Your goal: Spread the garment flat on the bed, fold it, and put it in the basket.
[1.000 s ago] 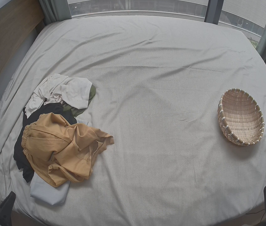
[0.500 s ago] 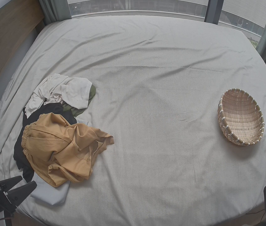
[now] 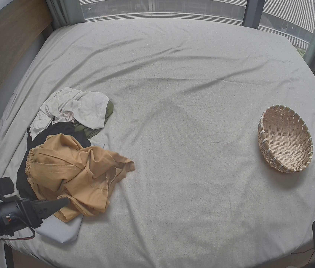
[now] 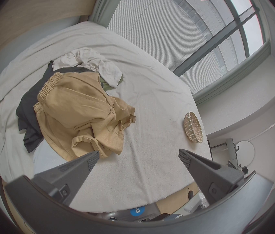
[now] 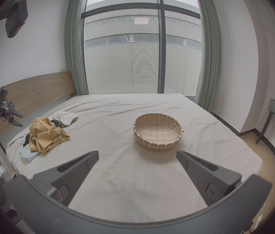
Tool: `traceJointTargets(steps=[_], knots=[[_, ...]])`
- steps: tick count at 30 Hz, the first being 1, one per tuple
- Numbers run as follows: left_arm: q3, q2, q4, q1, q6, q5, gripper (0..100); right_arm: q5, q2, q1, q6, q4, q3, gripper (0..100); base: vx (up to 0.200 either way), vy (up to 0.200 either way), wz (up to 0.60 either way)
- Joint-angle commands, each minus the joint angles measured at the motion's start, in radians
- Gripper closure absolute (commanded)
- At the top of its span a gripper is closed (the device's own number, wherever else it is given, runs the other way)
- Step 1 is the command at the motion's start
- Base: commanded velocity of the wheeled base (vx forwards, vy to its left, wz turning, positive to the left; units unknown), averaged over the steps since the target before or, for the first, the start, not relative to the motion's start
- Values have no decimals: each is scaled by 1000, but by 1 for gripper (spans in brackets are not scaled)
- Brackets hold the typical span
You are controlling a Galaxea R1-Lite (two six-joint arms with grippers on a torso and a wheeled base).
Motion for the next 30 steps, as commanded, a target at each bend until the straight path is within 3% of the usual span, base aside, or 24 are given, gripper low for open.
traceJointTargets(steps=[1,30], knots=[[1,186,-46,-1,-6,-1,0,1,0,0,0,0,18,0,0,0,0],[29,574,-285,2,-6,-1,0,1,0,0,0,0,18,0,0,0,0]])
